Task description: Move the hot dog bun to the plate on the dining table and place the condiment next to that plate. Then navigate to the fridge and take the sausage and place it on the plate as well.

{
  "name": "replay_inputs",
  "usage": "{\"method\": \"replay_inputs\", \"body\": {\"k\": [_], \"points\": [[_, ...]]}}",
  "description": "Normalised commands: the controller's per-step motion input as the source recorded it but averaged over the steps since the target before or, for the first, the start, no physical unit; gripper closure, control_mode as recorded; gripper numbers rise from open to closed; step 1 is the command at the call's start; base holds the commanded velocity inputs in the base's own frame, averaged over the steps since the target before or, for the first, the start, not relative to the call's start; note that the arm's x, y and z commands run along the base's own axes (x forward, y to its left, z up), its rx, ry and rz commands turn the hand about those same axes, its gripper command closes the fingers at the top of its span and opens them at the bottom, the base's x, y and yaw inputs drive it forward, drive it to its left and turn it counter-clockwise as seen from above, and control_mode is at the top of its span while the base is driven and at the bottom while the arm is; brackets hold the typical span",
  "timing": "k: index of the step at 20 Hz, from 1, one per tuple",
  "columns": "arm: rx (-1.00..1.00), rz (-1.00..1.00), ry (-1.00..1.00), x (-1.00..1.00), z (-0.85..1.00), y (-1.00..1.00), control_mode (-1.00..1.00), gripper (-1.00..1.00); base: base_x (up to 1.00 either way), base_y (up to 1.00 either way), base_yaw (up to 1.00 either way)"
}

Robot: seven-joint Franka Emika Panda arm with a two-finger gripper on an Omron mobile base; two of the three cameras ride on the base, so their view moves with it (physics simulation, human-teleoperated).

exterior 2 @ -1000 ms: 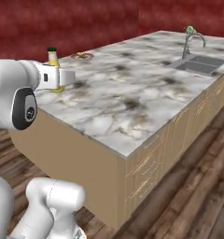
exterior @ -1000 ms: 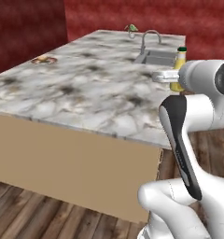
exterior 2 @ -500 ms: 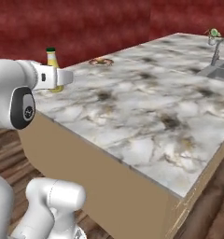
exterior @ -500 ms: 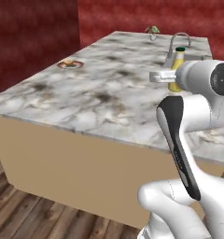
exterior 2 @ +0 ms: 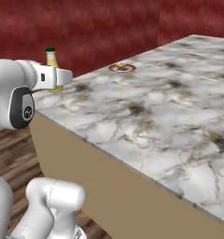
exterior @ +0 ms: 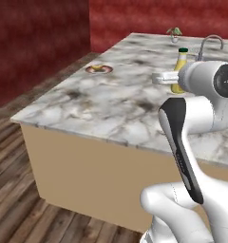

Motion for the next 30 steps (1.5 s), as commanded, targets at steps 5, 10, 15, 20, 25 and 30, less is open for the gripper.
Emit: {"method": "replay_inputs", "body": {"k": [5, 10, 15, 20, 25, 30], "points": [[0.0, 0.0, 0.0, 0.0, 0.0, 0.0, 1.0, 1.0, 0.61, 1.0, -0.17], [0.0, 0.0, 0.0, 0.0, 0.0, 0.0, 1.0, 1.0, 0.52, 1.0, -0.23], [0.0, 0.0, 0.0, 0.0, 0.0, 0.0, 1.0, 1.0, 0.32, 1.0, -0.29], [0.0, 0.0, 0.0, 0.0, 0.0, 0.0, 1.0, 1.0, 0.25, 1.0, -0.32], [0.0, 0.0, 0.0, 0.0, 0.0, 0.0, 1.0, 1.0, 0.22, 1.0, -0.32], [0.0, 0.0, 0.0, 0.0, 0.0, 0.0, 1.0, 1.0, 0.22, 1.0, -0.32]]}}
